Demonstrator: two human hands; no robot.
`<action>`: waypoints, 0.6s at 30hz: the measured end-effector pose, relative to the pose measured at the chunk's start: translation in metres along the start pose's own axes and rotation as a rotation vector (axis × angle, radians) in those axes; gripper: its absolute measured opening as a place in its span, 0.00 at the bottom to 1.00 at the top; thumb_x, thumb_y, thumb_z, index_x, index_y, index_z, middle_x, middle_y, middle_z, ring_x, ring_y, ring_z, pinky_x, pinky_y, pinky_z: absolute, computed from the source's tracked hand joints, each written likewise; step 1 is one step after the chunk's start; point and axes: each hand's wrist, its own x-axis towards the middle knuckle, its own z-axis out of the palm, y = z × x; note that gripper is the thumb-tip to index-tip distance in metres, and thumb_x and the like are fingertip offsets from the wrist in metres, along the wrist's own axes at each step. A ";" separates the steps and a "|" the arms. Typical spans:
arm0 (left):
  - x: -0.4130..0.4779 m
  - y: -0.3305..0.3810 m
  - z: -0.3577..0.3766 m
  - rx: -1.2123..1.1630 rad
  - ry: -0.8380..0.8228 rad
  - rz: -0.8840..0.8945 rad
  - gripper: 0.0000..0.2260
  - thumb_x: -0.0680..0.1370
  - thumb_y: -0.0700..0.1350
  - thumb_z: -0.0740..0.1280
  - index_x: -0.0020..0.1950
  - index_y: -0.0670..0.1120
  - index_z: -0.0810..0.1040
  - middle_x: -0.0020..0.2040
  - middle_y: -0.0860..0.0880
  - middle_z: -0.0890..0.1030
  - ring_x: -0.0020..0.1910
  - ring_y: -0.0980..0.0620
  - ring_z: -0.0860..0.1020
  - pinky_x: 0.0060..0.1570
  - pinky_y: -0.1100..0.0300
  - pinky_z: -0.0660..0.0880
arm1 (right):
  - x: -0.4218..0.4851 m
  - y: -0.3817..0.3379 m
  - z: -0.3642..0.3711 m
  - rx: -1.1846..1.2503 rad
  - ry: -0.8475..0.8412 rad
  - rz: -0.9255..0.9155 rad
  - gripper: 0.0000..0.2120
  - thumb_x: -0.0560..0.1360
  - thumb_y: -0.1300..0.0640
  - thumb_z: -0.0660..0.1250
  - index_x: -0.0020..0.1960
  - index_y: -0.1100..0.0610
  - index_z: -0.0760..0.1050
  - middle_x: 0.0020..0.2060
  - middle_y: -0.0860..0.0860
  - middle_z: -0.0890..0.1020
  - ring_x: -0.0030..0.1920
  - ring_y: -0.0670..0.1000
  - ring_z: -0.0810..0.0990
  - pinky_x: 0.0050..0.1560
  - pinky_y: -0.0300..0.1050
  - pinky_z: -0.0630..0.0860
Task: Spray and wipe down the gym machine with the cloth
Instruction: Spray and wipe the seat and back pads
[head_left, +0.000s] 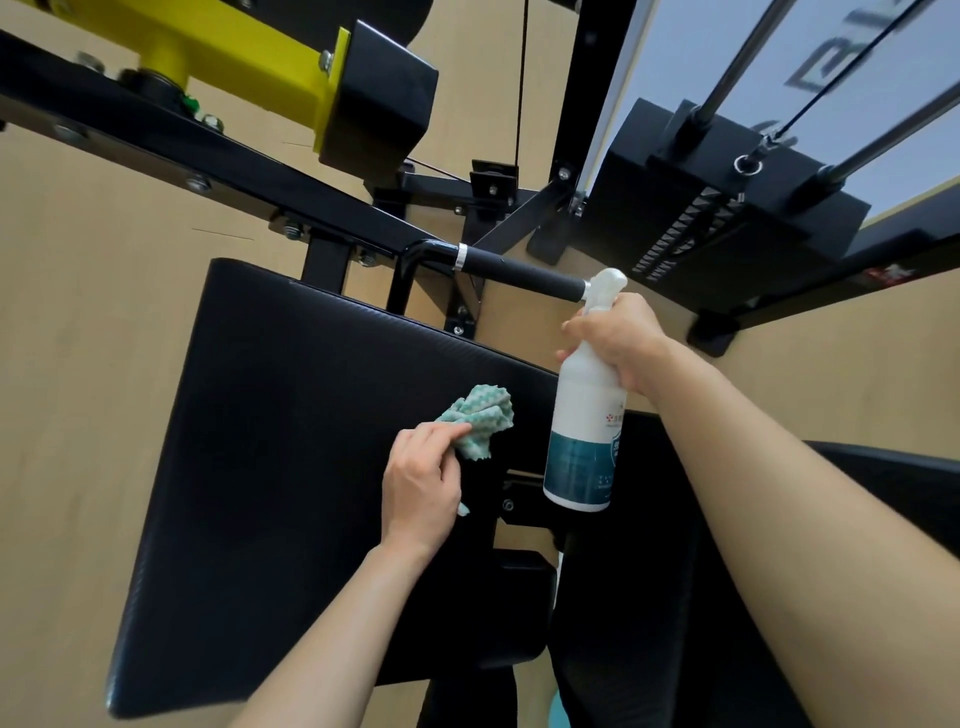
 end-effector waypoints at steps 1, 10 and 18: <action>0.001 0.001 -0.001 -0.006 0.003 -0.003 0.17 0.76 0.30 0.69 0.59 0.47 0.84 0.54 0.54 0.83 0.49 0.53 0.77 0.51 0.60 0.75 | -0.002 0.001 -0.001 0.007 0.009 0.006 0.22 0.75 0.64 0.76 0.66 0.60 0.74 0.56 0.60 0.82 0.40 0.55 0.89 0.37 0.50 0.86; 0.015 -0.002 -0.022 -0.019 -0.015 -0.217 0.15 0.78 0.38 0.72 0.63 0.51 0.84 0.45 0.57 0.74 0.42 0.60 0.75 0.38 0.75 0.67 | -0.025 -0.024 0.020 -0.017 -0.150 -0.091 0.19 0.75 0.62 0.76 0.64 0.59 0.75 0.54 0.59 0.83 0.42 0.55 0.90 0.39 0.51 0.87; 0.041 0.010 -0.032 -0.132 0.097 -0.248 0.08 0.81 0.40 0.67 0.57 0.50 0.81 0.49 0.55 0.81 0.47 0.59 0.79 0.47 0.65 0.75 | -0.035 -0.006 0.007 0.031 -0.036 -0.066 0.15 0.76 0.59 0.77 0.59 0.57 0.76 0.52 0.57 0.83 0.39 0.53 0.89 0.38 0.49 0.87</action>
